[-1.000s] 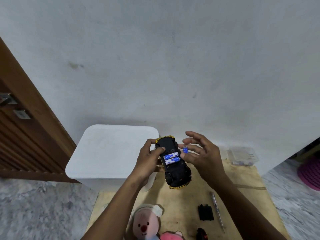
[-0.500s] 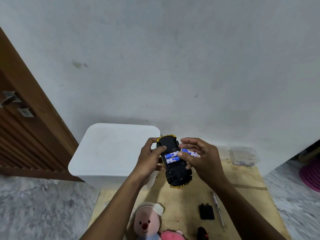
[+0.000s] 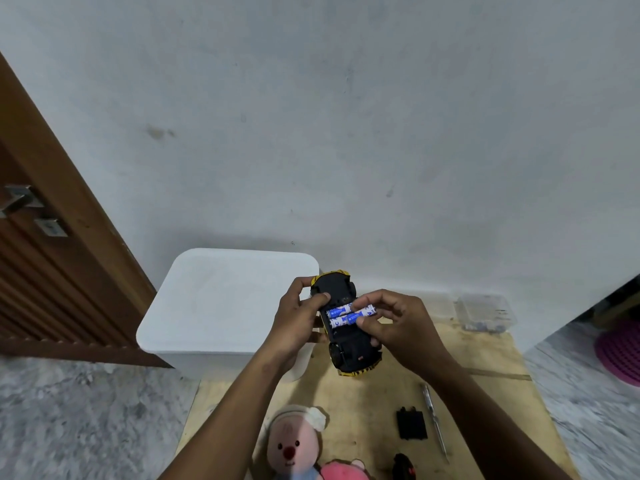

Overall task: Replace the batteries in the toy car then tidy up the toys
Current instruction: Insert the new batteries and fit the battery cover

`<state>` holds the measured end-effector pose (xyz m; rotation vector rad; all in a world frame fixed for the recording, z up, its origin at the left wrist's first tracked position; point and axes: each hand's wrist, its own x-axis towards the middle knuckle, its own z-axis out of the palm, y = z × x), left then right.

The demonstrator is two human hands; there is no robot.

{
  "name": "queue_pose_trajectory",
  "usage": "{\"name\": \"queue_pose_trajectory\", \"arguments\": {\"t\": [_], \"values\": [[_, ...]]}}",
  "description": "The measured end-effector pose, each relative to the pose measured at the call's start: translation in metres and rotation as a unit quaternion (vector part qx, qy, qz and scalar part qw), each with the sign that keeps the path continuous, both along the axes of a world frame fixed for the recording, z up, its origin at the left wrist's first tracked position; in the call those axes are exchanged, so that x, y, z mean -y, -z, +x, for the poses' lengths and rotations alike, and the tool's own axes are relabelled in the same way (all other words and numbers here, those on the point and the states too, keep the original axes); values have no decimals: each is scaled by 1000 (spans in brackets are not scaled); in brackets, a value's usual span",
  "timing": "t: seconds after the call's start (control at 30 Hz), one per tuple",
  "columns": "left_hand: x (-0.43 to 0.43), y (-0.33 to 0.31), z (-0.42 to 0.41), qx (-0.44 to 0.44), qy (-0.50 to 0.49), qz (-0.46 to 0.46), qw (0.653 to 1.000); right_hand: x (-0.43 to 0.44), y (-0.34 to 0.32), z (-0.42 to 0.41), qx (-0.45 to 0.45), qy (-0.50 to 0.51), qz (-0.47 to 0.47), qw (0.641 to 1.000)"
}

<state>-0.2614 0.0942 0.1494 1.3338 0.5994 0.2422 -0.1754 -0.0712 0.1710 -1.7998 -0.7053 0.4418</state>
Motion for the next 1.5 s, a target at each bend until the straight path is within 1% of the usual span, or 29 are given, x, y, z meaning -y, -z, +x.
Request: {"name": "queue_pose_trajectory", "arguments": {"t": [0.07,0.23,0.3,0.4,0.5,0.6,0.77,0.87,1.03,1.13,1.17,1.23,1.3,1.33,1.37,1.4,1.47,1.5], "values": [[0,-1,0,0,-2,-2,1000,0,2,0,21,4,-9,1000],[2,-4,-2,7,-9,-11,1000,-2,4,-4,65,67,1,996],[3,-4,-2,9,-7,-13,1000,-2,8,-6,118,97,-2,988],[6,-4,-3,8,-2,-15,1000,-2,17,-9,217,142,-16,966],[8,-3,-5,12,-7,-25,1000,-1,23,-13,250,163,-30,954],[9,-4,-5,20,-13,-34,999,1,28,-17,261,166,-50,950],[12,-5,-3,30,-12,-27,999,0,29,-21,347,143,-87,923],[12,-5,-1,25,-16,-18,999,-1,33,-20,357,138,-96,919],[13,-7,2,27,-20,-38,999,-2,35,-16,385,118,-105,909],[14,-5,4,22,-14,-25,999,0,32,-11,374,107,-102,915],[13,-4,4,20,-12,-23,999,2,31,-9,359,99,-86,924],[12,-2,4,14,-7,-20,1000,8,32,1,319,101,-16,942],[11,-1,2,10,0,-10,1000,17,43,12,247,155,55,955],[11,0,1,9,4,-7,1000,23,54,19,187,192,65,961],[11,1,0,9,5,-6,1000,29,66,25,131,220,51,965],[11,2,-1,8,5,-8,1000,37,82,33,92,231,13,969],[11,6,-4,8,1,-9,1000,55,116,47,73,196,-129,969],[11,8,-5,5,-1,-9,1000,66,133,51,72,160,-213,961]]}}
